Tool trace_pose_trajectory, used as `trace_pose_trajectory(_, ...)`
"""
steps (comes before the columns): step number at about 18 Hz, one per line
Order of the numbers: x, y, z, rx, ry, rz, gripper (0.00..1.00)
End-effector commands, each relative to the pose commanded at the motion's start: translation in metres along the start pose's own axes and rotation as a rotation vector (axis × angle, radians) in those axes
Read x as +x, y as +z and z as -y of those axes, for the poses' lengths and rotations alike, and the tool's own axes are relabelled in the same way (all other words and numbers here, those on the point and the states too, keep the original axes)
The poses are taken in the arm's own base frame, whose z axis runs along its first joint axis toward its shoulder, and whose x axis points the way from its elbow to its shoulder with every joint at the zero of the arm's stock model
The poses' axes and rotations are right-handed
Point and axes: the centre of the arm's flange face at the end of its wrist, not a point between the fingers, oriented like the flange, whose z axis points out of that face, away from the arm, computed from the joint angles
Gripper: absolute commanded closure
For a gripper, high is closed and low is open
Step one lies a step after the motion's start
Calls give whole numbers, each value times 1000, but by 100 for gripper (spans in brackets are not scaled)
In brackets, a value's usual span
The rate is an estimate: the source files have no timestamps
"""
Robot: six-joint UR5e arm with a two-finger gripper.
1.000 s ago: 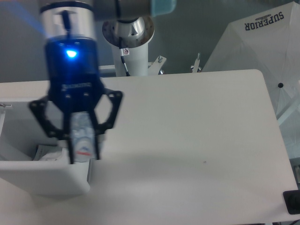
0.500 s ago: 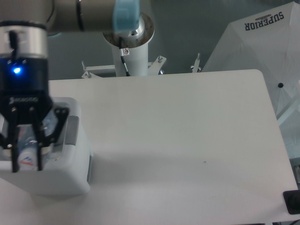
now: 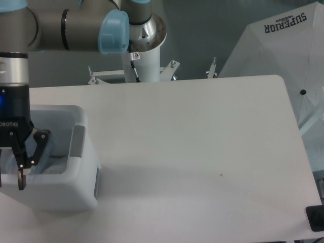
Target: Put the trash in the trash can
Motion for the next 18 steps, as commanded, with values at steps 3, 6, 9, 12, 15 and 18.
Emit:
trace_pose_trajectory(3,-8,6,-4,-11,-4,15,0)
trace_pose_trajectory(6,-63,4,11,6,-47,78,0)
trace_pose_trajectory(9,-125,1,29,27,-81,145,0)
trace_pose_trajectory(12,-184,4,32,6,-24,217,0)
trace_pose_trajectory(15,-220,5,20,-38,48,259,0)
trace_pose_trajectory(18,-248,6,13,-60,34,287,0)
